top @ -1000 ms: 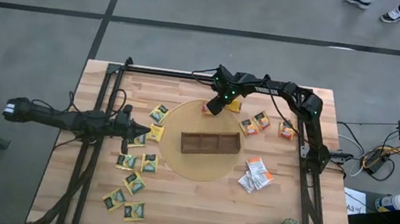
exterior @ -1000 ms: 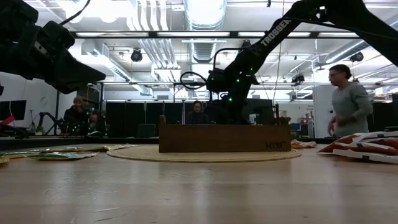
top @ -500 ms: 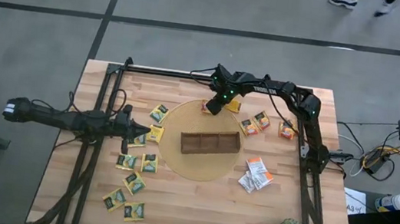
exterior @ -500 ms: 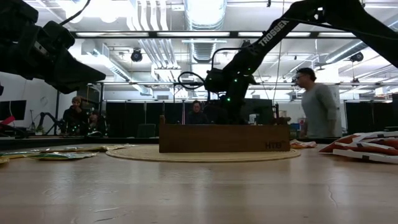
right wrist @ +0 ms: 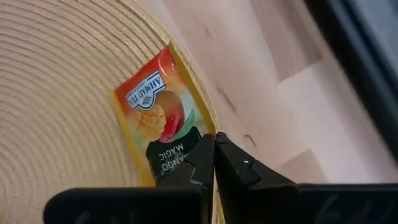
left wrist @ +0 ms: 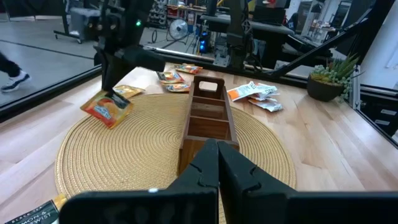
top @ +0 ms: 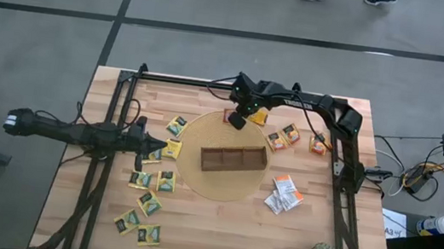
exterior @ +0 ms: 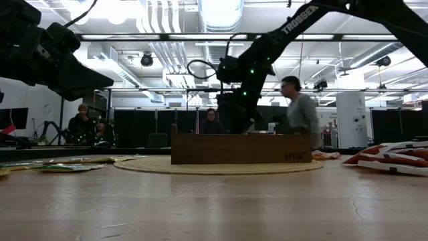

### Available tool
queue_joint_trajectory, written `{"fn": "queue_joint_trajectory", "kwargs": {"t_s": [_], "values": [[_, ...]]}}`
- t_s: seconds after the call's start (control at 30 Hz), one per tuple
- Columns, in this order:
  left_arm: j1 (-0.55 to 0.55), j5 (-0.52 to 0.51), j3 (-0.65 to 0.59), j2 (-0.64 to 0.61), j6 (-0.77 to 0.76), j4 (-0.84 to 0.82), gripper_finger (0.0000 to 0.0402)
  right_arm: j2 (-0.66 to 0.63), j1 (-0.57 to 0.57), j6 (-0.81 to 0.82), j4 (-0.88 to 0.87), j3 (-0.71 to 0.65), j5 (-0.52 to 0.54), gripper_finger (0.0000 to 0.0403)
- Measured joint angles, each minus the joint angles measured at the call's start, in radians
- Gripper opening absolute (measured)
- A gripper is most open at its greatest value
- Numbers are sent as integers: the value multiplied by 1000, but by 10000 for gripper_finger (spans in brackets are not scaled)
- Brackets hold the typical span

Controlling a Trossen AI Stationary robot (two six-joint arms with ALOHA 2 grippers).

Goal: Pick & Place Tea
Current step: Put the orange tea bag into the right section of the wooden organizer

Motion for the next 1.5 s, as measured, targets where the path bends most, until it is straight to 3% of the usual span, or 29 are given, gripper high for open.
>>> {"fn": "queue_joint_trajectory", "kwargs": {"t_s": [0.4,0.7,1.5], "values": [[0,0,0,0,0,0,0,-97,162,-195,-94,1,313,8],[0,0,0,0,0,0,0,-142,260,-250,-158,-2,443,8],[0,0,0,6,0,-4,0,-170,489,-6,-454,-3,694,8]]}}
